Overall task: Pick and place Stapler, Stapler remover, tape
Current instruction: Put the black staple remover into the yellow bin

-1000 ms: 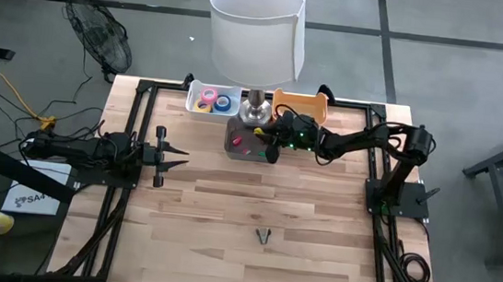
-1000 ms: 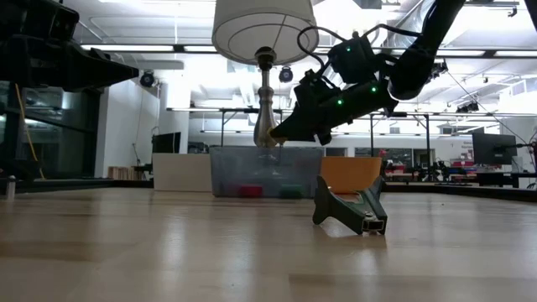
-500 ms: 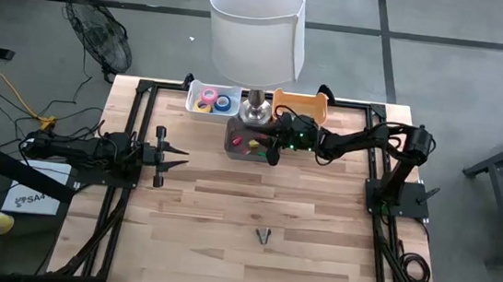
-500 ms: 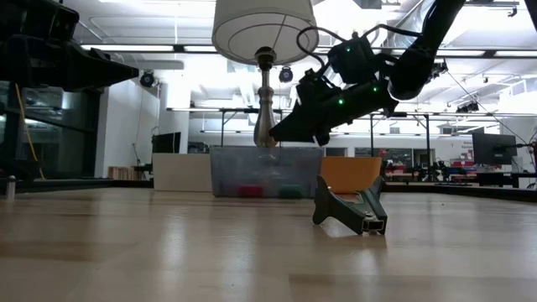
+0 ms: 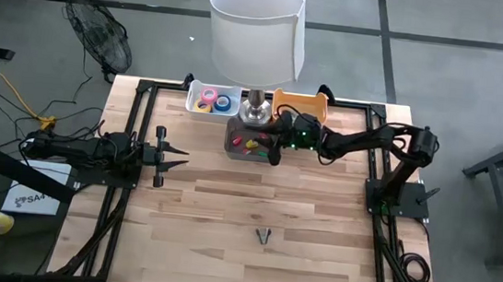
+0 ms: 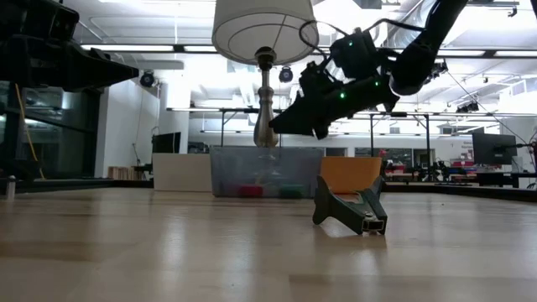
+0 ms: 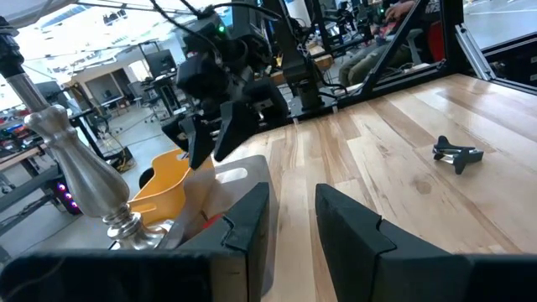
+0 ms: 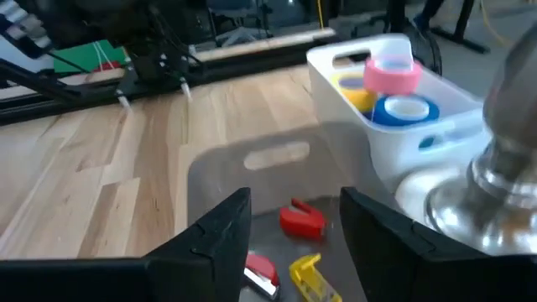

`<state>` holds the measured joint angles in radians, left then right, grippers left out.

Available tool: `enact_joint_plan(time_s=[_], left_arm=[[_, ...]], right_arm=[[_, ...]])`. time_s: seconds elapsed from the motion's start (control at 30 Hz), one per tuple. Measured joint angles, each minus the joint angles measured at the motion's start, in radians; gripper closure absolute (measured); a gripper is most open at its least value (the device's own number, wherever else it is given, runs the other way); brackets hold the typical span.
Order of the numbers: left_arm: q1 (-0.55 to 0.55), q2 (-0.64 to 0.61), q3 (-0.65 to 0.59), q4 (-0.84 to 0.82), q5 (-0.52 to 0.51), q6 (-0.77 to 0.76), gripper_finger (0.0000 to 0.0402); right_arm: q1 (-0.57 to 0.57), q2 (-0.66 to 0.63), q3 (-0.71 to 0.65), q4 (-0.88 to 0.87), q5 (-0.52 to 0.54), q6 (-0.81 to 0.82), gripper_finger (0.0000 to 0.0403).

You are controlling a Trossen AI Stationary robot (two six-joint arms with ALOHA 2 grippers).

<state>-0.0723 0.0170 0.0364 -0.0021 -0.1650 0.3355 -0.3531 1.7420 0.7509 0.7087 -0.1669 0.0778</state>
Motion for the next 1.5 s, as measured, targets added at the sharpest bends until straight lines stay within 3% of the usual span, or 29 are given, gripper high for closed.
enact_joint_plan(time_s=[0.57, 0.73, 0.9, 1.1, 1.4, 1.5], left_arm=[[0.0, 0.0, 0.0, 0.0, 0.0, 0.0, 0.0305], [0.0, 0.0, 0.0, 0.0, 0.0, 0.0, 0.0305], [0.0, 0.0, 0.0, 0.0, 0.0, 0.0, 0.0305], [0.0, 0.0, 0.0, 0.0, 0.0, 0.0, 0.0305], [0.0, 0.0, 0.0, 0.0, 0.0, 0.0, 0.0305], [0.0, 0.0, 0.0, 0.0, 0.0, 0.0, 0.0305]], right_arm=[[0.073, -0.133, 0.001, -0.161, 0.005, -0.165, 0.0228], [0.112, -0.161, 0.001, -0.231, 0.111, -0.175, 0.0228], [0.148, -0.199, 0.001, -0.313, 0.136, -0.185, 0.0224], [0.208, -0.263, 0.0, -0.489, 0.143, -0.07, 0.0205], [0.346, -0.331, 0.0, -0.704, 0.384, 0.247, 0.017], [0.403, -0.342, 0.0, -0.765, 0.413, 0.403, 0.016]])
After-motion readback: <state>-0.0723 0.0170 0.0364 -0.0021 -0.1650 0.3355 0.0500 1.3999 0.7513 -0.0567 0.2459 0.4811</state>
